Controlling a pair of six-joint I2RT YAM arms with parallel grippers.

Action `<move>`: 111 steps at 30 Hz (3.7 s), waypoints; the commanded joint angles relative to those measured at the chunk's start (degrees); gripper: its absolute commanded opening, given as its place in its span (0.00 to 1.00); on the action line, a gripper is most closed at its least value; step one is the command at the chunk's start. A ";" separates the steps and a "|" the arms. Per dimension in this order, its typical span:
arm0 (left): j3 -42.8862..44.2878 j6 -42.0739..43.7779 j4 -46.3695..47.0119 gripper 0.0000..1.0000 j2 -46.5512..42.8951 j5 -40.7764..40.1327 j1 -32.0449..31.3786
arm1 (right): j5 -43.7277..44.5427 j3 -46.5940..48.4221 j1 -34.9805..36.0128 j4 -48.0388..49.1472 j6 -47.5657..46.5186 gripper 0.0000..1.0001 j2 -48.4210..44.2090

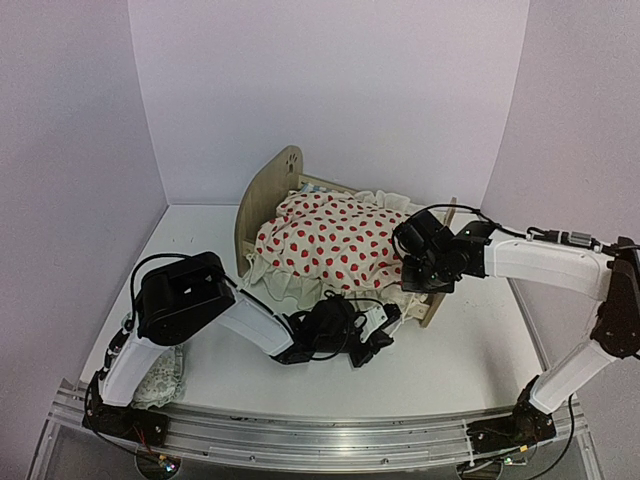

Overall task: Set up the pet bed
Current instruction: Tie the right ropes of the mattress at the bed frame base.

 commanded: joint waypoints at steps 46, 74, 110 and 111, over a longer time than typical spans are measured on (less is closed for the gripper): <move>12.53 -15.71 -33.89 0.00 1.95 -11.44 -2.36 | 8.50 10.58 -6.69 -1.89 -15.20 0.00 8.69; 12.69 -10.65 -37.69 0.51 -7.33 -15.32 -3.26 | 1.20 14.75 -7.05 -3.18 -15.34 0.46 4.20; 2.32 -15.49 -62.48 0.99 -42.33 -40.43 -2.64 | -39.31 8.22 -30.43 -12.51 -1.63 0.55 2.76; 1.85 -15.88 -61.46 0.99 -43.12 -42.30 -2.54 | -40.18 7.21 -30.42 -12.26 -1.22 0.49 2.48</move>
